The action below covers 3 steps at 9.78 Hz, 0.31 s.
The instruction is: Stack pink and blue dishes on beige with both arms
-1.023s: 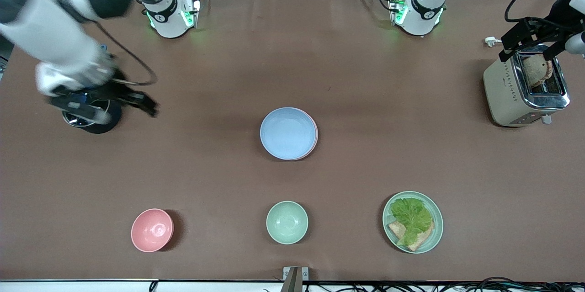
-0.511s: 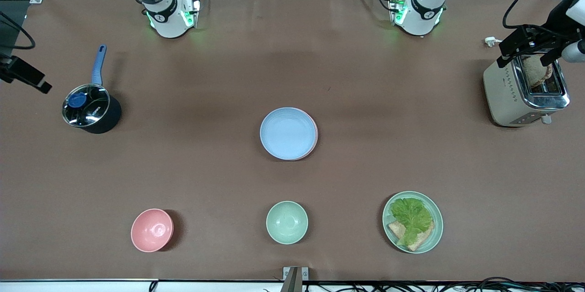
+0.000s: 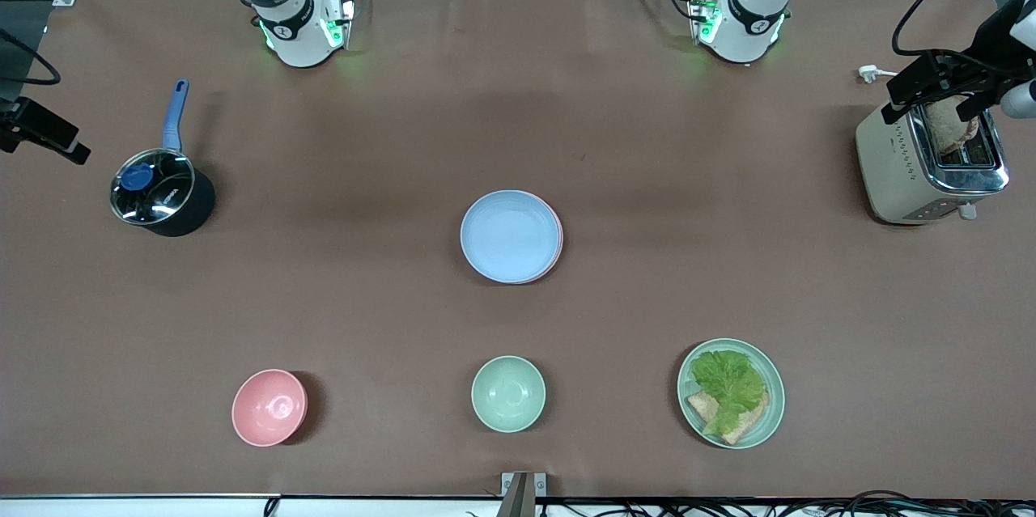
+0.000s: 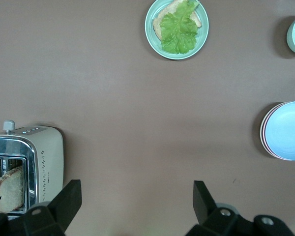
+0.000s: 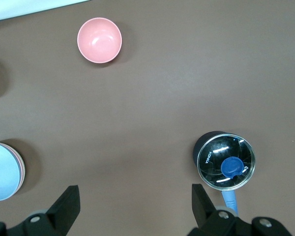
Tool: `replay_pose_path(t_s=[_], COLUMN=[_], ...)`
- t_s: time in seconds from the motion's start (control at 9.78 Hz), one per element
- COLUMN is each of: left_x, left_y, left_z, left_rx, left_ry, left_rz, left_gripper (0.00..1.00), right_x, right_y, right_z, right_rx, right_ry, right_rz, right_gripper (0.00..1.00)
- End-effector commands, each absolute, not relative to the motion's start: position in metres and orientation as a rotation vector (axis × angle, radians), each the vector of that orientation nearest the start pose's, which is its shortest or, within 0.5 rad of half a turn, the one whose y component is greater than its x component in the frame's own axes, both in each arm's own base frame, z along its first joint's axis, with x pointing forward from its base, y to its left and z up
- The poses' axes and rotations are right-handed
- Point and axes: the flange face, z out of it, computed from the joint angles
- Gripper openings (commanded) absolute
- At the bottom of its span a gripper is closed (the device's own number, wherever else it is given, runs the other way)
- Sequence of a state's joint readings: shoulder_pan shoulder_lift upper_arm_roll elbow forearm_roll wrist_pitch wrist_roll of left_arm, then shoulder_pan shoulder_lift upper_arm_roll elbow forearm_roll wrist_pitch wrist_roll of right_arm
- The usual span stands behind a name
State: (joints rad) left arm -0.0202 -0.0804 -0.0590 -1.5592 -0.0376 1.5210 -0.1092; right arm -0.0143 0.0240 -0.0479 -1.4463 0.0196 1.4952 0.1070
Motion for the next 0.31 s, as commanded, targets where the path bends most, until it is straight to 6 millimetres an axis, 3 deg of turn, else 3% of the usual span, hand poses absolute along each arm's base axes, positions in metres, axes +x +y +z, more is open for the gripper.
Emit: replay_pose_path(t_s=[0.0, 0.2], left_x=[0.5262, 0.5277], left_y=[-0.0492, -0.0493], left_z=[0.6490, 0.6473], left_rx=[-3.140, -3.140], left_ry=[0.055, 0.058], left_rz=[0.002, 0.007], left_gripper=[1.00, 1.00], right_x=[0.5618, 0.5615], right_y=[-0.0338, -0.0345], right_z=[0.6680, 0.6683], right_rx=[-3.138, -3.137], right_ry=[0.187, 0.177], right_rz=[0.026, 0.024], right_gripper=[1.00, 1.00])
